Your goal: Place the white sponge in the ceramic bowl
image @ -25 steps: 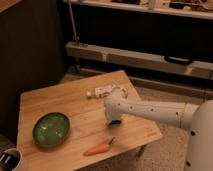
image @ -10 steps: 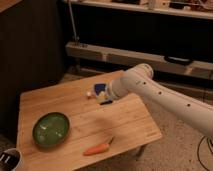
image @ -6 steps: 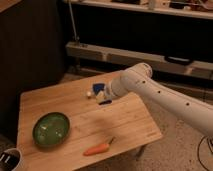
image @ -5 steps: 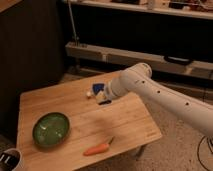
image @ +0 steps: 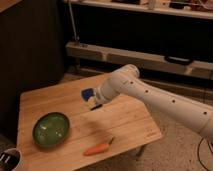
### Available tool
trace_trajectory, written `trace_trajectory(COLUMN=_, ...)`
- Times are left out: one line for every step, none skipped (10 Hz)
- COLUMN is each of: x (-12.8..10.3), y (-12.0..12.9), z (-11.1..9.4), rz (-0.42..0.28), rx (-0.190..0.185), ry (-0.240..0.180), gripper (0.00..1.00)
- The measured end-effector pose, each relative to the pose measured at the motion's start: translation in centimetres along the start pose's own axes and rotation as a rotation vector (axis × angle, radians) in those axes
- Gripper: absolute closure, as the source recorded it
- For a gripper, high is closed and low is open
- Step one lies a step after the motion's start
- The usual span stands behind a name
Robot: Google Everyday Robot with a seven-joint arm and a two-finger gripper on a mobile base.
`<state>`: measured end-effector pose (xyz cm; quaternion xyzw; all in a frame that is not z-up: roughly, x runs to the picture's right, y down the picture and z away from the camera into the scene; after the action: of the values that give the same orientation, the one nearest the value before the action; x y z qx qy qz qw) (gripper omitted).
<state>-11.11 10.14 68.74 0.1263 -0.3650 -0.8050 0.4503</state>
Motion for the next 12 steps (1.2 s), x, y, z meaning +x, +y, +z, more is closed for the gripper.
trace_trajectory(x=-0.3, y=-1.7, z=0.9, rz=-0.039, rx=0.010, ry=-0.018, gripper=1.00)
trace_trajectory(x=-0.5, y=-4.2, z=2.1, rz=-0.094, rx=0.022, ry=-0.044, gripper=1.00)
trace_trajectory(x=-0.7, y=-6.7, z=3.5, rz=-0.148, rx=0.031, ry=-0.073, gripper=1.00)
trace_trajectory(x=-0.8, y=-9.6, z=5.3, rz=-0.210, rx=0.033, ry=-0.112, gripper=0.98)
trace_trajectory(x=-0.5, y=-12.8, z=7.3, rz=-0.268, rx=0.035, ry=-0.148, gripper=0.88)
trace_trajectory(x=0.2, y=-14.7, z=8.7, rz=-0.305, rx=0.030, ry=-0.166, gripper=0.80)
trace_trajectory(x=1.2, y=-17.1, z=10.4, rz=-0.347, rx=0.027, ry=-0.187, gripper=0.68)
trace_trajectory(x=1.9, y=-18.2, z=11.2, rz=-0.372, rx=0.016, ry=-0.192, gripper=0.58)
trace_trajectory(x=2.3, y=-19.0, z=11.6, rz=-0.385, rx=0.009, ry=-0.195, gripper=0.50)
trace_trajectory(x=2.8, y=-19.3, z=11.8, rz=-0.397, rx=-0.014, ry=-0.190, gripper=0.37)
trace_trajectory(x=3.2, y=-19.0, z=11.7, rz=-0.397, rx=-0.030, ry=-0.184, gripper=0.28)
trace_trajectory(x=3.7, y=-18.4, z=11.5, rz=-0.392, rx=-0.048, ry=-0.174, gripper=0.22)
